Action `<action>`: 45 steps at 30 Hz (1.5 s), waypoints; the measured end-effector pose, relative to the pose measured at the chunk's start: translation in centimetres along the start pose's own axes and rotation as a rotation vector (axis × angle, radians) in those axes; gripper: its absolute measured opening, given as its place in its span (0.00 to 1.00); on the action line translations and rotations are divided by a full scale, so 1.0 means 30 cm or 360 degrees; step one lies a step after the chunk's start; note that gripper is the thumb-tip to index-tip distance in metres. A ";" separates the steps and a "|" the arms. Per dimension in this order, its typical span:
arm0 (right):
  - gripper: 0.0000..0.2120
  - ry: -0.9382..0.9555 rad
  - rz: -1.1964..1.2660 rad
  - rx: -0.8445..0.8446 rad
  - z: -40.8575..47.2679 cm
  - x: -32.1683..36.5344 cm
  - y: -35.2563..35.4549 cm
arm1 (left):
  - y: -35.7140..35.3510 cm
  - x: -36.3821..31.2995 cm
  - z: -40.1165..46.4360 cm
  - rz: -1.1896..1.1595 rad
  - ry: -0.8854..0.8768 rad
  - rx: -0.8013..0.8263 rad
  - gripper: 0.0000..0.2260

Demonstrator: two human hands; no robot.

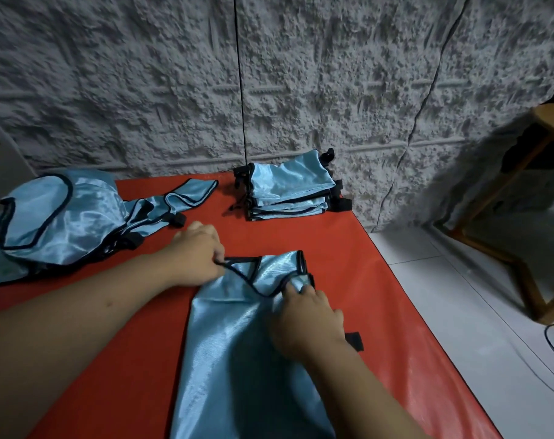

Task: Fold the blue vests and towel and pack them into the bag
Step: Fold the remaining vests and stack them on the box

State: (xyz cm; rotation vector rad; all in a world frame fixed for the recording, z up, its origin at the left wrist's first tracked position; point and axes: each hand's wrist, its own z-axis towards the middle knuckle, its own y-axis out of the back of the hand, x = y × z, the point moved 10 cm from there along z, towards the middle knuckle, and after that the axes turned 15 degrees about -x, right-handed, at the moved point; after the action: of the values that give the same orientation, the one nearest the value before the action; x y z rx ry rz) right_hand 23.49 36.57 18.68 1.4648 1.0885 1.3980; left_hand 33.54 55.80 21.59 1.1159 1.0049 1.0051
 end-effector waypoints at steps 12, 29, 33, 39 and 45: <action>0.19 0.0355 0.0185 -0.0518 0.015 0.087 0.042 | 0.087 -0.152 -0.201 -0.0442 -0.0189 -0.0820 0.10; 0.45 0.0450 -0.0127 -0.0093 -0.023 0.046 -0.169 | -0.128 0.051 -0.108 -0.0461 0.0472 -0.0167 0.33; 0.44 0.0460 -0.0146 -0.0061 -0.024 0.047 -0.173 | -0.035 0.078 -0.051 -0.0243 0.0355 -0.0250 0.23; 0.43 0.0474 -0.0157 -0.0070 -0.027 0.051 -0.167 | 0.013 -0.094 -0.173 -0.0147 -0.0371 -0.0488 0.05; 0.44 0.0470 -0.0185 -0.0059 -0.024 0.052 -0.171 | -0.037 -0.091 -0.218 -0.0224 -0.0327 -0.0306 0.04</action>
State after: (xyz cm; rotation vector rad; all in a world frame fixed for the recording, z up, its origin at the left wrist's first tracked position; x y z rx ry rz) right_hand 22.53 39.56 14.27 1.1725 1.3004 1.5750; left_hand 26.72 54.42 19.86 0.9546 0.7923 0.8363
